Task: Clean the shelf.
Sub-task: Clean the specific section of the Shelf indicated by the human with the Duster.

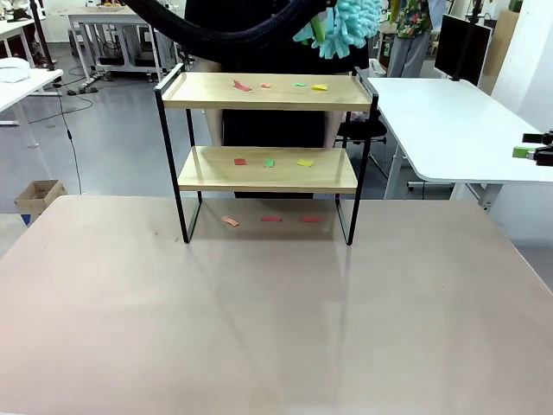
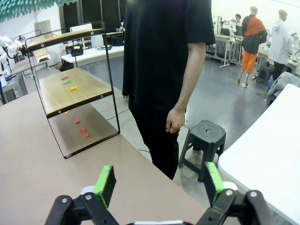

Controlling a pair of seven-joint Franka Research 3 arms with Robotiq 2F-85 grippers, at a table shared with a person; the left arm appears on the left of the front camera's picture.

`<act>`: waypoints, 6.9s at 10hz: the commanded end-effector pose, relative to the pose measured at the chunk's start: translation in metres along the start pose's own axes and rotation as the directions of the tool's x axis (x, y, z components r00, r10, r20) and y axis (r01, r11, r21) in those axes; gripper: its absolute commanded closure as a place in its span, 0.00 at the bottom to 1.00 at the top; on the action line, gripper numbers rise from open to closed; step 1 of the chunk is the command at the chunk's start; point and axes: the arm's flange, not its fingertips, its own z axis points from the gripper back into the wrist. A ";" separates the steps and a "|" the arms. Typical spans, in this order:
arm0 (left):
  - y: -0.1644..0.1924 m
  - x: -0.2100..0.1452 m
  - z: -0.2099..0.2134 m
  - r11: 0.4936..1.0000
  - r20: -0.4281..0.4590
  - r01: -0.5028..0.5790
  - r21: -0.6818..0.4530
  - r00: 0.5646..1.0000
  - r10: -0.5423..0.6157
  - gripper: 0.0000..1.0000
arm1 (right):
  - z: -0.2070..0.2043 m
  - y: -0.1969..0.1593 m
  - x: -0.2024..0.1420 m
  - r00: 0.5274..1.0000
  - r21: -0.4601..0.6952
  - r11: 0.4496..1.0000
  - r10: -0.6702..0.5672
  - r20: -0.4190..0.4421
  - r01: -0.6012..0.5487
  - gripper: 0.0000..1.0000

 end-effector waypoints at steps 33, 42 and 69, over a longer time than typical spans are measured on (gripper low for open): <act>0.023 0.005 -0.092 0.890 -0.045 -0.323 0.322 0.934 0.355 0.87 | -0.001 0.001 0.002 1.000 0.004 1.000 0.005 -0.002 -0.005 0.00; 0.121 -0.012 -0.021 0.724 0.008 -0.192 0.662 0.968 0.250 0.87 | -0.001 0.001 0.002 1.000 0.004 1.000 0.005 -0.002 -0.005 0.00; 0.214 -0.101 0.119 0.757 -0.456 0.488 -0.435 0.605 -0.653 0.87 | -0.001 0.001 0.002 1.000 0.004 1.000 0.005 -0.002 -0.005 0.00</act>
